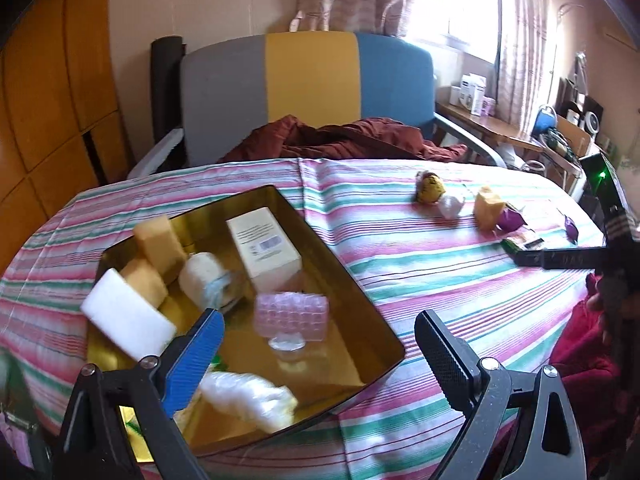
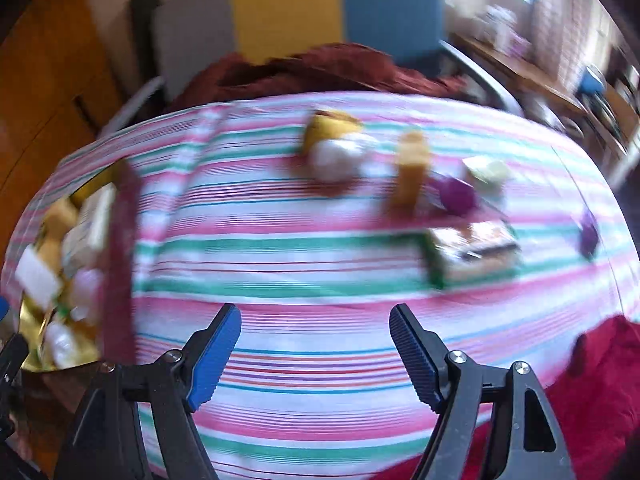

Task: Organize objects
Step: 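Withdraw both grippers from the tray toward the remaining items, then grasp a yellow sponge with the left gripper while the right grasps a purple snack packet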

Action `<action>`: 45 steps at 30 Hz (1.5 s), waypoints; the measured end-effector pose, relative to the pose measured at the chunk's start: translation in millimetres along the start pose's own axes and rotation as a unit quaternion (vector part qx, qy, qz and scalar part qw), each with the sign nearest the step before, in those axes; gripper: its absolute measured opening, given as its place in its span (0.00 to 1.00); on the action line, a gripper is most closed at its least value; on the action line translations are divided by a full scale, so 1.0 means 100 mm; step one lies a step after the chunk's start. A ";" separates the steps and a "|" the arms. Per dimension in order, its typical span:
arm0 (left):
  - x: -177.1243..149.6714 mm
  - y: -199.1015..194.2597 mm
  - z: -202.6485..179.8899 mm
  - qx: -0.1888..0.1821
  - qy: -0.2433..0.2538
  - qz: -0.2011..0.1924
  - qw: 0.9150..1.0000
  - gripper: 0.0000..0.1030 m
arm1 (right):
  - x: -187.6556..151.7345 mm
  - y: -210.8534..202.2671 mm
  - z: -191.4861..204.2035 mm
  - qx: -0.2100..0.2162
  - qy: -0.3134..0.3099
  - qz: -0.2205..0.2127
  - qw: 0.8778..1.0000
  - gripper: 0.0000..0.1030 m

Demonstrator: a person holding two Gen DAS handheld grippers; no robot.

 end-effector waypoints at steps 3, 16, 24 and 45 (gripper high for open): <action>0.03 0.07 -0.13 -0.011 0.011 0.006 1.000 0.94 | 0.03 0.01 -0.45 -0.016 0.052 0.011 0.998 0.76; 0.22 0.41 -0.89 -0.069 0.064 0.034 0.995 0.94 | 0.36 0.09 -1.45 -0.028 0.186 0.018 0.982 0.76; 0.45 0.71 -1.27 -0.098 0.048 0.058 0.992 0.93 | 0.55 0.41 -1.60 -0.028 0.210 -0.001 0.977 0.76; 1.21 1.97 -2.56 -0.182 0.016 0.124 0.975 0.76 | 0.52 0.37 -1.85 0.038 0.291 -0.011 0.956 0.76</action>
Point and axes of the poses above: each gripper's, at about its wrist camera, not at the fingertips, and y roughly the way its jaws point, z to its left, x to its top, the point moved 9 cm from there along y, roughly the way its jaws point, and after that the axes turned 1 degree about -z, right-handed, at the moved point
